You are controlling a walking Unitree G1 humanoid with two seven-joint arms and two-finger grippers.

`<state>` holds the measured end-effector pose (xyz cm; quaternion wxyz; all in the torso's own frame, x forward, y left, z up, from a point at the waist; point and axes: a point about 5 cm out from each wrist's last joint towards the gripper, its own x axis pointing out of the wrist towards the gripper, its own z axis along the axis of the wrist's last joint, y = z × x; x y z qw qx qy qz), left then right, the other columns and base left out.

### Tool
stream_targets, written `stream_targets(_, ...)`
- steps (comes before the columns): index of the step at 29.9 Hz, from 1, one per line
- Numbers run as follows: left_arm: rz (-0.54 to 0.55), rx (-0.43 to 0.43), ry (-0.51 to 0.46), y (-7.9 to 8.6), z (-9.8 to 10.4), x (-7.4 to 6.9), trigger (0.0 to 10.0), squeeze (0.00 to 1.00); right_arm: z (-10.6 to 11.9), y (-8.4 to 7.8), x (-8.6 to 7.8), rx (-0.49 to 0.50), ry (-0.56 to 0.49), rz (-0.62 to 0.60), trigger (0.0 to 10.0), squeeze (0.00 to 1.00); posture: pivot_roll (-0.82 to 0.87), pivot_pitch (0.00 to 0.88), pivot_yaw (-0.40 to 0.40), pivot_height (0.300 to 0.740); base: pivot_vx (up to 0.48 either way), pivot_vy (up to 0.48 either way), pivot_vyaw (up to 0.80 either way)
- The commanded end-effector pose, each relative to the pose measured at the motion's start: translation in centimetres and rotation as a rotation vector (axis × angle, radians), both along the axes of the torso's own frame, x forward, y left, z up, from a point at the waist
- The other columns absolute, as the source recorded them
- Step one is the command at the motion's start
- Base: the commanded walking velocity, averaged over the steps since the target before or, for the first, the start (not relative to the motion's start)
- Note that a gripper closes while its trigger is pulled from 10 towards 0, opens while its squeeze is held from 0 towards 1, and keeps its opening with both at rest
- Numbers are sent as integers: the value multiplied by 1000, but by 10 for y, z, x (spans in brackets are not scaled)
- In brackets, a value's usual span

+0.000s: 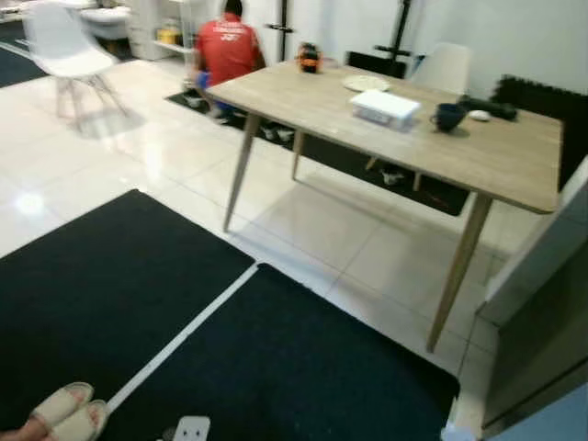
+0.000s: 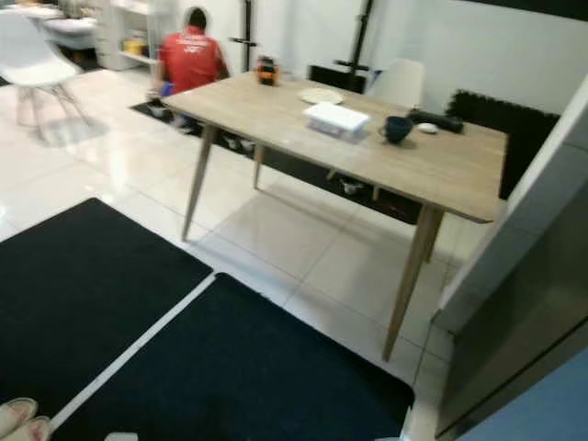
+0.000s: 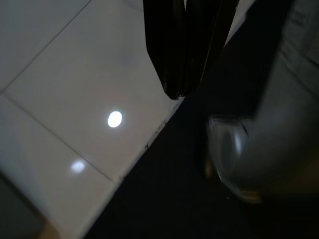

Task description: Restocking fridge

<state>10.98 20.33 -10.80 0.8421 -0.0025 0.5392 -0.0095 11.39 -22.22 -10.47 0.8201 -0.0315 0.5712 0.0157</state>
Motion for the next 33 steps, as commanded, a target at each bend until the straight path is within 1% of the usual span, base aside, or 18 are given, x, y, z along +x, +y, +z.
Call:
stream_targets(1, -5, -4, 50, -2, -4, -11, 10000, 0, 1, -4, 1, -15, -1, 0, 10000, 0, -75, 0, -14, 740, 330, 0, -781)
stream_targets(16, -8, 4, 48, 1, -3, -11, 10000, 0, -1, 2, -1, -7, 6, -3, 10000, 0, -65, 0, -3, 740, 329, 0, -788)
stream_targets(21, -11, 6, 44, 3, -2, -10, 10000, 0, 0, 3, 1, -2, -16, -12, 10000, 0, -64, 0, -2, 740, 330, 0, -793)
stream_targets(25, -13, 3, 37, 2, -2, -8, 10000, 0, 1, 4, 4, 2, -34, -15, 10000, 0, -63, 0, -1, 740, 330, 0, 0)
stream_targets(33, -15, 3, 36, 2, -2, -7, 10000, 0, 0, 4, 4, 1, -35, -17, 10000, 0, -63, 0, -1, 740, 329, 0, 0)
